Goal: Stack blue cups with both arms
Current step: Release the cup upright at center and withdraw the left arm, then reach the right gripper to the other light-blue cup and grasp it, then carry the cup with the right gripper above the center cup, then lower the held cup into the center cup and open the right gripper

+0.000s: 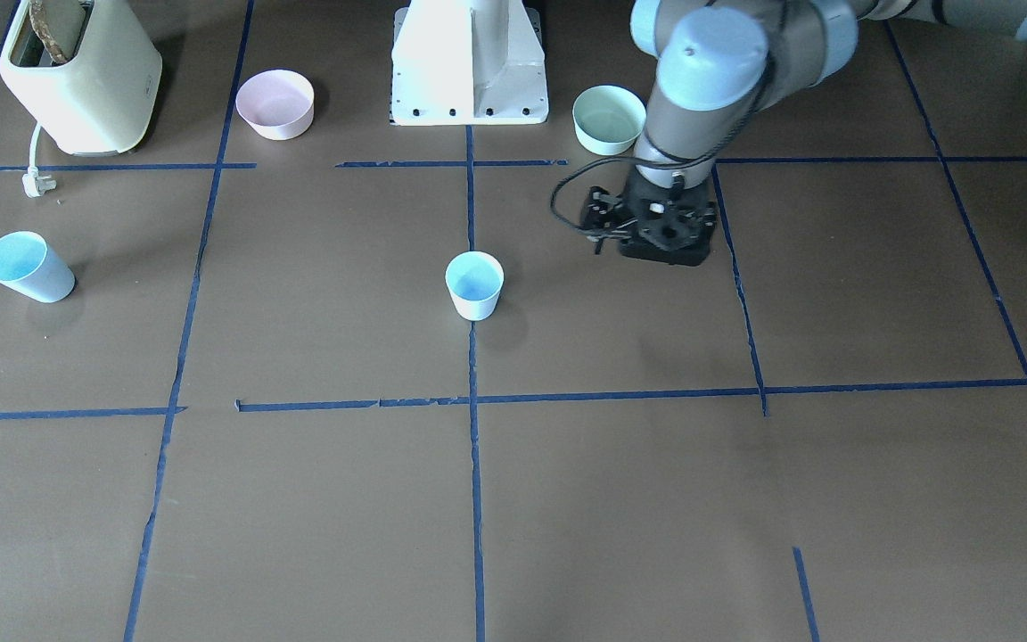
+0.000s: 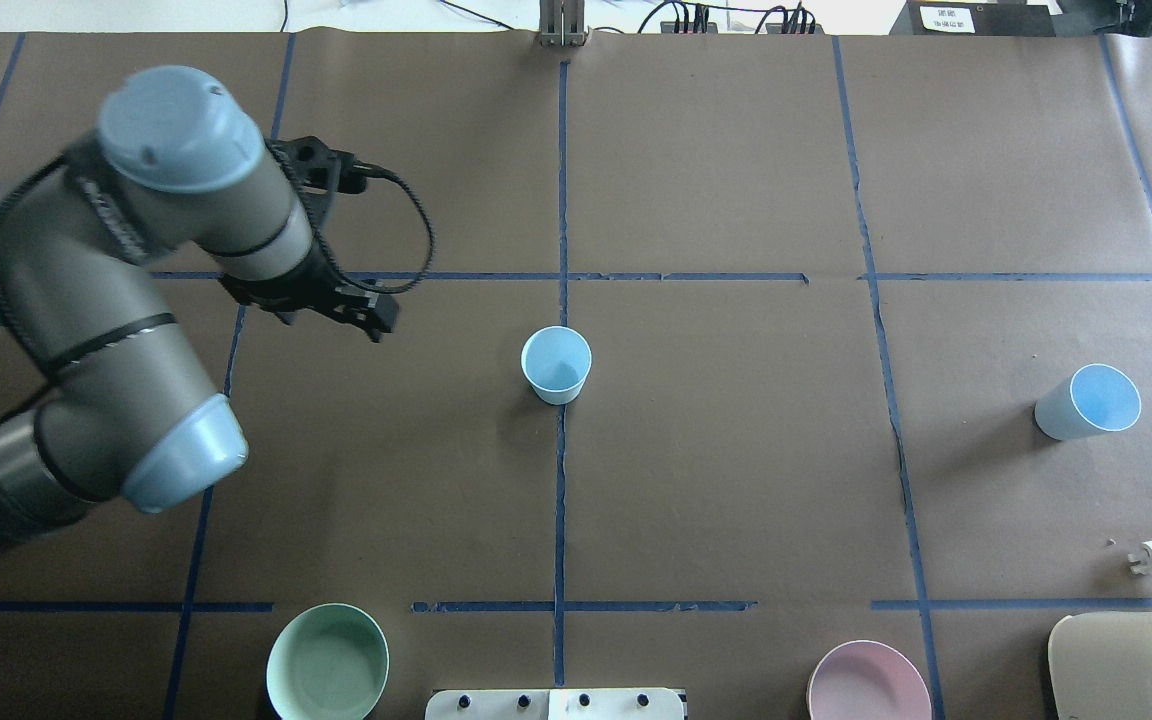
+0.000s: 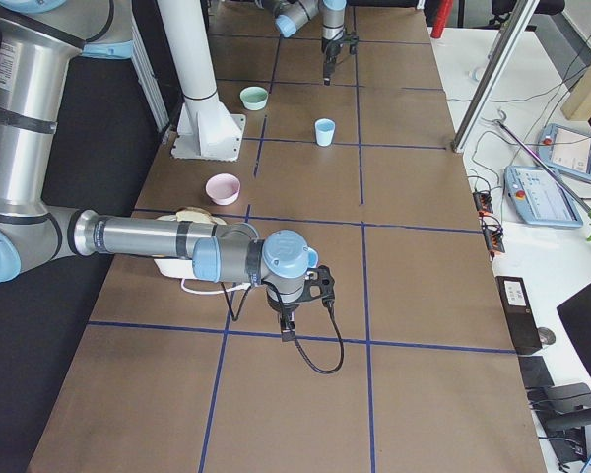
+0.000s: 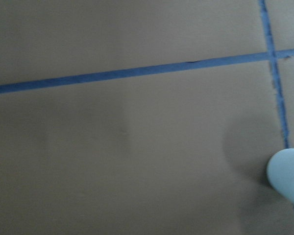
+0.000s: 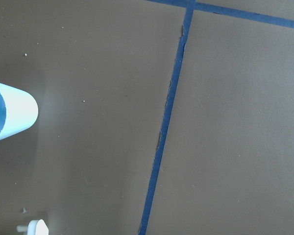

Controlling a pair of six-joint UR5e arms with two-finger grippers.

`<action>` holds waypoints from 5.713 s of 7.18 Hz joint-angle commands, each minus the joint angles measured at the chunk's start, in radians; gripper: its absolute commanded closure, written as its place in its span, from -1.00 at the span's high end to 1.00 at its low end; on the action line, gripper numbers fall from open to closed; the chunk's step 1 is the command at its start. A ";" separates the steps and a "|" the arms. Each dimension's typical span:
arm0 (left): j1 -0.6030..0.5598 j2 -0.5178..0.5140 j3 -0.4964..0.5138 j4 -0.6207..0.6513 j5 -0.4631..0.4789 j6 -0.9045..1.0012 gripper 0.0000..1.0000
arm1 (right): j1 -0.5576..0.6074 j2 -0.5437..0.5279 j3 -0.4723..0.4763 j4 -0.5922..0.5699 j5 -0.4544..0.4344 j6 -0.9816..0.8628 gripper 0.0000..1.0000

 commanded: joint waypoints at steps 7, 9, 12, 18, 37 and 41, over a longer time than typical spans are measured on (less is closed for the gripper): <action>-0.855 0.645 0.076 0.017 -0.274 1.143 1.00 | -0.166 0.010 0.073 0.240 0.045 0.411 1.00; -0.856 0.660 0.074 0.017 -0.289 1.143 1.00 | -0.318 -0.004 0.069 0.458 -0.025 0.720 1.00; -0.857 0.660 0.071 0.016 -0.300 1.145 1.00 | -0.402 -0.004 0.038 0.506 -0.108 0.825 0.99; -0.857 0.659 0.072 0.014 -0.300 1.146 1.00 | -0.500 0.110 -0.134 0.522 -0.153 0.830 0.82; -0.859 0.652 0.066 0.014 -0.302 0.982 1.00 | -0.995 1.096 -0.138 -0.135 -0.508 1.792 -1.00; -0.859 0.651 0.066 0.014 -0.303 0.974 1.00 | -1.025 1.081 -0.148 -0.132 -0.516 1.773 0.98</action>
